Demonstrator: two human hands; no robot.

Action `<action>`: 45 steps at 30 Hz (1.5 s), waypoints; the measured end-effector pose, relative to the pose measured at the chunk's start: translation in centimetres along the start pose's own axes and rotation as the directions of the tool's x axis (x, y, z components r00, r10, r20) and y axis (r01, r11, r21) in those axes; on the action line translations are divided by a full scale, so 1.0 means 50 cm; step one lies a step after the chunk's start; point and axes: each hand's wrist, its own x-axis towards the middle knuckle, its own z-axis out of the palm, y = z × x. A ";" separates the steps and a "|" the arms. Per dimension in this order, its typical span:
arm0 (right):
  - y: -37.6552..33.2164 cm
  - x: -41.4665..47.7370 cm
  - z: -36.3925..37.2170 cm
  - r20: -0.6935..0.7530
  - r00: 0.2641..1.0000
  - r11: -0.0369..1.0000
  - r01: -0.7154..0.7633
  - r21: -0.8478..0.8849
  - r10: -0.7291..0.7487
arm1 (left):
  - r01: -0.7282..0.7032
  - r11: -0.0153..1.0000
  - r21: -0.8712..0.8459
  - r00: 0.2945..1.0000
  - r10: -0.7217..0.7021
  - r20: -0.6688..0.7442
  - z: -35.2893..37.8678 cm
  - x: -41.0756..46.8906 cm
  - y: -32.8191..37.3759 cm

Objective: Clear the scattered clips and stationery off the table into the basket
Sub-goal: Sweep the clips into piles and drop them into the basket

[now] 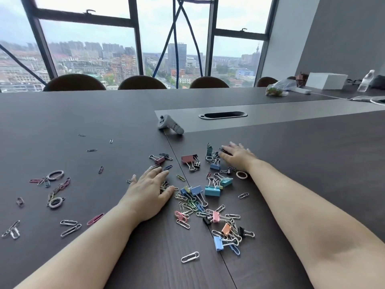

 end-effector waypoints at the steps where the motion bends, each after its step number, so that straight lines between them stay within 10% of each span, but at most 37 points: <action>1: -0.009 -0.007 0.001 0.017 0.997 0.997 0.073 0.040 -0.074 | 0.000 1.000 -0.004 1.000 0.000 -0.002 0.000 0.000 0.000; 9: -0.086 -0.089 -0.038 0.006 0.939 0.777 0.282 0.563 -0.345 | 0.023 1.000 -0.009 0.999 -0.023 -0.027 -0.006 -0.006 0.005; 13: -0.107 -0.022 -0.038 -0.189 0.962 0.889 0.257 0.379 -0.198 | 0.078 0.997 -0.026 0.994 -0.080 -0.070 -0.010 -0.005 0.004; 18: -0.133 0.065 0.008 0.061 0.998 0.997 0.027 0.072 -0.031 | 0.094 0.993 -0.064 0.994 -0.098 -0.057 -0.006 0.002 -0.002; 29: -0.223 -0.012 0.028 0.274 0.835 0.858 0.374 0.353 -0.477 | 0.150 0.982 -0.115 0.986 -0.157 -0.054 -0.010 0.004 -0.004; 35: -0.182 -0.088 -0.006 0.272 0.851 0.838 0.296 0.459 -0.450 | 0.129 0.987 -0.094 0.989 -0.135 -0.060 -0.016 -0.010 0.009; 45: -0.312 0.043 0.027 0.235 0.935 0.964 0.253 0.077 -0.264 | 0.291 0.957 0.013 0.957 -0.290 -0.020 -0.025 0.009 -0.029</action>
